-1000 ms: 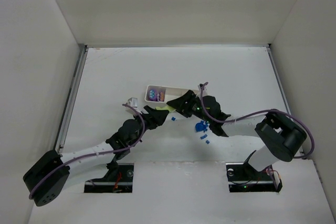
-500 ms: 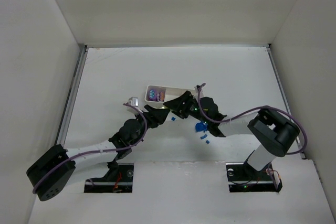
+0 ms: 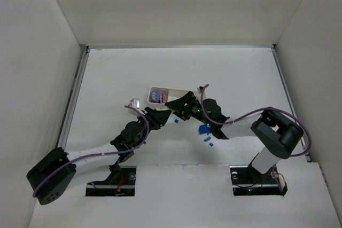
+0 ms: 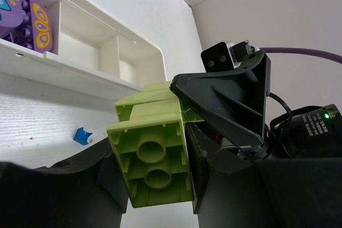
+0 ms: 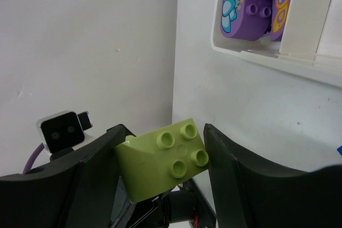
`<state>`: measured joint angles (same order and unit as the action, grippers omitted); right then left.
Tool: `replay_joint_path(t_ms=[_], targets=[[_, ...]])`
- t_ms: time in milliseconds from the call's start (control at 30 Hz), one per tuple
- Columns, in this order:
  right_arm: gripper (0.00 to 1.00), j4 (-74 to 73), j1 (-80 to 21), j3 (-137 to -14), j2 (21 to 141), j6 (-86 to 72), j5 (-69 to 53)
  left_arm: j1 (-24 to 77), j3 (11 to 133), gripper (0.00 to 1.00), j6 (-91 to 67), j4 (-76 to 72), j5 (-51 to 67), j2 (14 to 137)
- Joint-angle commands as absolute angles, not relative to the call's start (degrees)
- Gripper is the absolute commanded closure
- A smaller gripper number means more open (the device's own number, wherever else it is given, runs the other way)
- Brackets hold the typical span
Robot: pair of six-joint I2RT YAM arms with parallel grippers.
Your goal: Sort the legos into containers by color
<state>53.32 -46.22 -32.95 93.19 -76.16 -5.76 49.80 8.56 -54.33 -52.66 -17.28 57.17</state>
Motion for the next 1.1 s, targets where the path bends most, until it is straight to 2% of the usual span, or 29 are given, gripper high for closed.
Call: replay_joint_path(t_ms=[0, 133, 267, 367, 533, 767, 1067], targets=[[0.30, 57.04, -48.12, -34.54, 92.99, -75.59, -7.12, 50.14, 7.74, 0.79, -53.88, -55.90, -16.35, 55.11], [0.24, 57.04, -48.12, -34.19, 92.64, -75.41, -7.03, 49.70, 7.12, 0.83, -54.32, -55.28, -16.44, 53.88], [0.30, 57.30, -48.12, -34.28, 92.37, -75.41, -7.03, 49.70, 7.03, 0.84, -54.40, -55.28, -16.44, 54.14], [0.30, 57.30, -48.12, -33.93, 92.20, -75.24, -6.33, 49.70, 7.03, 0.85, -54.49, -55.37, -16.44, 54.14], [0.21, 57.30, -47.77, -32.87, 91.76, -74.80, -6.07, 49.61, 7.03, 0.85, -54.49, -55.20, -16.44, 53.17], [0.15, 57.30, -46.71, -31.73, 90.88, -74.36, -5.80, 49.61, 7.03, 0.86, -54.40, -55.20, -16.44, 52.74], [0.17, 57.13, -44.96, -28.66, 87.98, -72.95, -5.71, 49.61, 7.03, 0.86, -54.14, -52.82, -16.44, 50.36]])
